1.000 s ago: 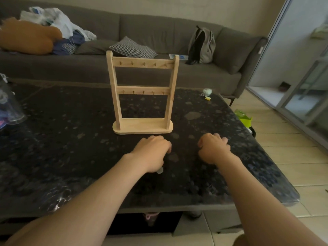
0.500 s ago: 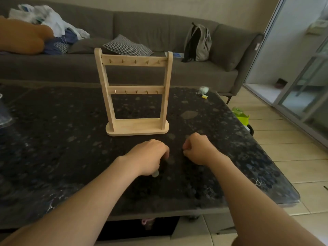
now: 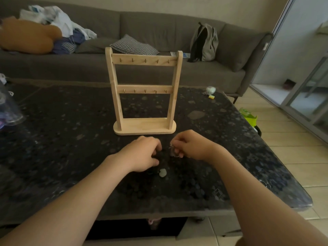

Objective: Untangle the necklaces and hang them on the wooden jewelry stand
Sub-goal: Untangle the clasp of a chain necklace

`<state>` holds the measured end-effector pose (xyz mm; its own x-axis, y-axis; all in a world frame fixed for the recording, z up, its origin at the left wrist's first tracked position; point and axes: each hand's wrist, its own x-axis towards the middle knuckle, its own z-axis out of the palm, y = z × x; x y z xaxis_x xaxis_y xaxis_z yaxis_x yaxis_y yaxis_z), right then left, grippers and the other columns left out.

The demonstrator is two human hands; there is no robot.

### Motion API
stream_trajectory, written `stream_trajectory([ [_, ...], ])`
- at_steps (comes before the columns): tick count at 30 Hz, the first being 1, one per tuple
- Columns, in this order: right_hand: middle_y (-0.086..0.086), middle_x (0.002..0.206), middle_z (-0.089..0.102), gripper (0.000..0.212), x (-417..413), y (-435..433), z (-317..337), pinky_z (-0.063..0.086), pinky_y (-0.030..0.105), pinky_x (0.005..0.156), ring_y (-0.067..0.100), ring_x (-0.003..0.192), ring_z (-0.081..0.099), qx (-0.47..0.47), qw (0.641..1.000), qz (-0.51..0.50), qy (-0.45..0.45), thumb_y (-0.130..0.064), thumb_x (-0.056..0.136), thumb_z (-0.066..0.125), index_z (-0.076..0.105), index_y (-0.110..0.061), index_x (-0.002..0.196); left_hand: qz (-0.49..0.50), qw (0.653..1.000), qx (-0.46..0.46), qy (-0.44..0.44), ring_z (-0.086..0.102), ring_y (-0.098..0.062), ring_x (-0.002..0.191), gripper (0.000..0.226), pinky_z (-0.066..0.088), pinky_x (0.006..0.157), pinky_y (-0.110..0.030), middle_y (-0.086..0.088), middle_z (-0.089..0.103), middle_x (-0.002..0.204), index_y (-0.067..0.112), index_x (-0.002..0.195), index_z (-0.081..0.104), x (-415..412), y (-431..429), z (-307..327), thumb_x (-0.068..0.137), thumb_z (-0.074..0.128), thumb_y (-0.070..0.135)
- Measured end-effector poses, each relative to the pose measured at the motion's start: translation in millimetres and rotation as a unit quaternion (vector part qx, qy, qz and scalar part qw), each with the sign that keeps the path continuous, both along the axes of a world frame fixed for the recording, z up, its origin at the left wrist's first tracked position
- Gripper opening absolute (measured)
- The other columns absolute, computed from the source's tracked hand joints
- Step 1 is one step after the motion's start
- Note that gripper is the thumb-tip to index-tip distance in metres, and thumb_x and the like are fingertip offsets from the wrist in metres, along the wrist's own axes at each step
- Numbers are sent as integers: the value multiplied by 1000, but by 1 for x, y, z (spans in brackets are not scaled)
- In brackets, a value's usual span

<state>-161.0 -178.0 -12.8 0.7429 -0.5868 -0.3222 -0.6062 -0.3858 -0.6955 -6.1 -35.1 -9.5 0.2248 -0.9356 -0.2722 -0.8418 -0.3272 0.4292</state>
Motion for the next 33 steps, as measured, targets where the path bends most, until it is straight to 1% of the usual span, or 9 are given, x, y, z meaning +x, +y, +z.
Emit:
stream_trajectory([
  [2, 1, 90, 76, 22, -2, 3, 4, 51, 18, 64, 8, 74, 68, 18, 999, -7, -31, -23, 113, 51, 72, -16, 108, 41, 994, -54, 91, 66, -8, 114, 50, 56, 107, -38, 11, 67, 129, 30, 143, 61, 0, -2, 1, 97, 80, 24],
  [4, 0, 89, 76, 25, -3, 5, 5, 51, 19, 63, 8, 74, 67, 36, 998, -13, -59, -24, 114, 49, 72, -15, 106, 74, 975, -88, 190, 69, -8, 115, 39, 55, 110, -41, 13, 71, 126, 34, 135, 66, -2, -4, 0, 99, 78, 23],
  [6, -1, 85, 73, 28, -5, 7, 8, 51, 21, 64, 7, 72, 64, 55, 995, -14, -80, -26, 114, 50, 74, -14, 105, 94, 956, -111, 254, 72, -7, 111, 25, 57, 107, -42, 12, 76, 118, 36, 123, 72, -6, -4, 2, 101, 75, 23],
  [10, -4, 78, 71, 25, -10, 9, 14, 52, 20, 65, 6, 69, 61, 62, 988, -30, -135, -32, 107, 65, 80, -14, 102, 123, 919, -137, 349, 80, -8, 96, 18, 63, 96, -39, 8, 84, 102, 26, 120, 76, -12, -5, 11, 105, 70, 18],
  [15, -3, 74, 72, 34, -13, 13, 18, 53, 23, 64, 7, 67, 63, 81, 978, -69, -180, -41, 101, 72, 80, -10, 88, 156, 897, -173, 375, 82, -11, 91, 23, 66, 89, -37, 4, 84, 98, 18, 124, 77, -17, -5, 14, 102, 74, 17],
  [18, 0, 74, 72, 40, -13, 14, 18, 54, 23, 63, 9, 66, 65, 82, 977, -71, -184, -44, 102, 69, 77, -8, 86, 170, 890, -161, 392, 82, -12, 91, 17, 66, 89, -38, 3, 84, 96, 19, 119, 78, -20, -5, 16, 102, 74, 20],
  [22, 10, 84, 75, 38, -14, 14, 19, 61, 27, 74, 18, 77, 71, 146, 968, -63, -195, -36, 107, 63, 77, -3, 94, 181, 882, -137, 412, 82, -14, 93, 13, 66, 91, -41, -1, 84, 96, 17, 114, 79, -20, -6, 16, 106, 69, 22],
  [27, 17, 100, 79, 25, -16, 11, 19, 64, 33, 85, 24, 93, 77, 237, 938, -61, -244, -15, 109, 60, 75, 5, 115, 218, 877, -172, 392, 82, -13, 89, 10, 67, 86, -39, 1, 84, 98, 24, 112, 75, -13, -7, 12, 107, 67, 21],
  [33, 22, 104, 78, 25, -11, 16, 26, 66, 33, 84, 28, 93, 78, 305, 906, -87, -282, -8, 106, 63, 71, 9, 123, 262, 831, -192, 452, 81, -14, 95, 15, 65, 85, -36, 2, 84, 105, 22, 118, 76, -10, -6, 16, 108, 65, 24],
])
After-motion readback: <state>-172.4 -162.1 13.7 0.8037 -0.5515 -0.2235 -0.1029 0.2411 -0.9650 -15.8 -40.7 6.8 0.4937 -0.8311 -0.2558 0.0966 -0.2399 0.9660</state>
